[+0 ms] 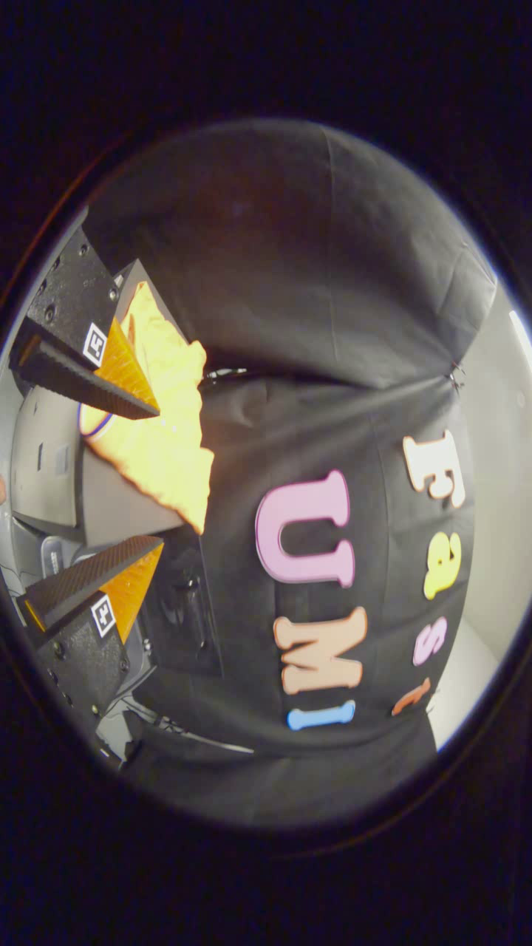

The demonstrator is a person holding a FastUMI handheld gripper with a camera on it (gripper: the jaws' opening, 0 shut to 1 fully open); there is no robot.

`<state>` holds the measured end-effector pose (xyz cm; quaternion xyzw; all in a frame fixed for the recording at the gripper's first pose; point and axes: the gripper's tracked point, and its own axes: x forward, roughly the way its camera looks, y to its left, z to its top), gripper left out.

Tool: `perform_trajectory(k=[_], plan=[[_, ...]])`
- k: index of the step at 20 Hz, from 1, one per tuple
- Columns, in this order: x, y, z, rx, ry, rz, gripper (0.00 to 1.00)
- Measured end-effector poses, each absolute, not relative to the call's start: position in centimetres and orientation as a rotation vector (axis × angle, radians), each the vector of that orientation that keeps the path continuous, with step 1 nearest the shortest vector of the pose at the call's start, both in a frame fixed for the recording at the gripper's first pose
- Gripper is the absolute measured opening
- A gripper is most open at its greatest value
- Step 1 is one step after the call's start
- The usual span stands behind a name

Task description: Put the clothes into the washing machine and then close the washing machine lid.

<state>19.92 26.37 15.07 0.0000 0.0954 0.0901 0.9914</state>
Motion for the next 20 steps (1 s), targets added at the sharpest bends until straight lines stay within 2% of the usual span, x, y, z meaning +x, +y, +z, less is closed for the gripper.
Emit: perform_trajectory(k=[5,9,14,15,18,19,20], plan=[[26.2,32.5,13.0,-0.146,0.279,0.224,0.96],[30.8,33.8,9.3,-0.140,0.457,0.188,0.96],[31.7,35.6,4.2,-0.155,0.698,0.238,0.98],[32.8,35.5,4.8,-0.124,0.642,0.238,0.97],[33.1,35.2,4.5,-0.112,0.643,0.251,0.97],[33.0,34.5,4.6,-0.126,0.671,0.230,0.91],[33.7,34.7,4.4,-0.122,0.653,0.233,0.71]])
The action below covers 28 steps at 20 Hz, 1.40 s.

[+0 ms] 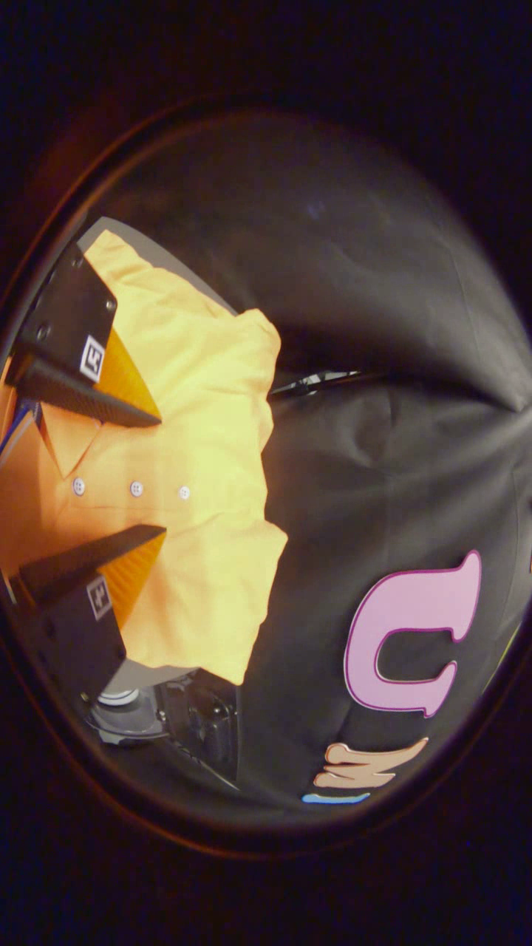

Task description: Put the clothes into the washing machine and then close the washing machine lid.

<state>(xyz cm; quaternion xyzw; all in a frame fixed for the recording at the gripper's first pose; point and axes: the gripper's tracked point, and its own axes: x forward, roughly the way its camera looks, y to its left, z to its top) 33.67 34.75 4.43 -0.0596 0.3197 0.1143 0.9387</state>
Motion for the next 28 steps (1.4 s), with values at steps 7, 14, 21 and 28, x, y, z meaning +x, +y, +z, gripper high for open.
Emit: perform_trajectory(k=[7,14,21,28], plan=[[32.3,36.2,5.8,0.158,0.633,0.375,0.01],[30.9,31.0,17.6,0.188,0.419,0.398,0.00],[29.2,23.6,25.9,0.166,0.278,0.289,0.00],[30.9,15.1,28.6,0.048,0.094,0.136,0.00]])
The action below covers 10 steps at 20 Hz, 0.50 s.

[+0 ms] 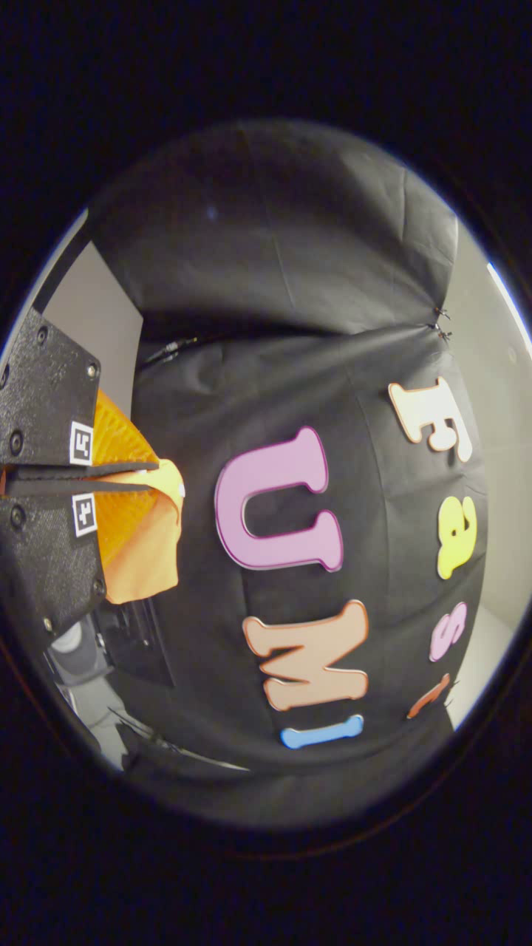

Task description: Put the clothes into the washing machine and then close the washing machine lid.

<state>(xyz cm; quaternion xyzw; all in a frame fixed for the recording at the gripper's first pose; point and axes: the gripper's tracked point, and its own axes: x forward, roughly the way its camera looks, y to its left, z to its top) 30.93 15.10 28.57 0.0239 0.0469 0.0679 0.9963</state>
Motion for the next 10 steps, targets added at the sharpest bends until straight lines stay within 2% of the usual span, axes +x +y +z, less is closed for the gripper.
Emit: perform_trajectory(k=[5,10], plan=[[31.5,10.3,28.5,-0.014,0.006,0.024,0.00],[32.9,6.8,23.4,-0.023,0.072,-0.013,0.00]])
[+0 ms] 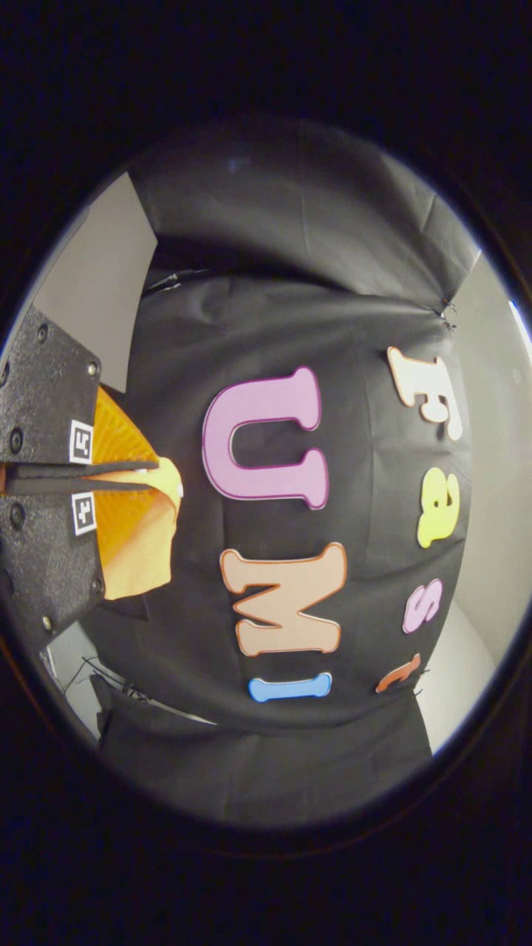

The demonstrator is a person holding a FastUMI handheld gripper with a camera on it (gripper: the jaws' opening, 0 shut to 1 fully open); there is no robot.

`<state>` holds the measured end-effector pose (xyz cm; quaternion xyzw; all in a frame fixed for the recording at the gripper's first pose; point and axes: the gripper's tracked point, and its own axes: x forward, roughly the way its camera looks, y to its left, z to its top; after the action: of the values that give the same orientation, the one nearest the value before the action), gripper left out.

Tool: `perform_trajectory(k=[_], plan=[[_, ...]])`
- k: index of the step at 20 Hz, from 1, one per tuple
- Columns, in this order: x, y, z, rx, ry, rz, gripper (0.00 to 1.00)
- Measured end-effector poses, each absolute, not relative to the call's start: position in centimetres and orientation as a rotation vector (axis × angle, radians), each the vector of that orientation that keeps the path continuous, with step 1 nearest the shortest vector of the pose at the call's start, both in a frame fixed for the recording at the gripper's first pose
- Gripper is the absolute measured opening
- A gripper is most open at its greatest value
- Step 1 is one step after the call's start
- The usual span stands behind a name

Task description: Put the clothes into the washing machine and then close the washing machine lid.

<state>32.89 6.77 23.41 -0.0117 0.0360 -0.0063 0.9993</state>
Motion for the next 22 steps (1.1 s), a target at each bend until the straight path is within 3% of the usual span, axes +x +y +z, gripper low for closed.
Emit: perform_trajectory(k=[15,22], plan=[[34.2,-3.6,-1.2,0.165,0.412,-0.167,0.00],[34.7,-3.5,-7.7,0.306,0.506,-0.168,0.01]])
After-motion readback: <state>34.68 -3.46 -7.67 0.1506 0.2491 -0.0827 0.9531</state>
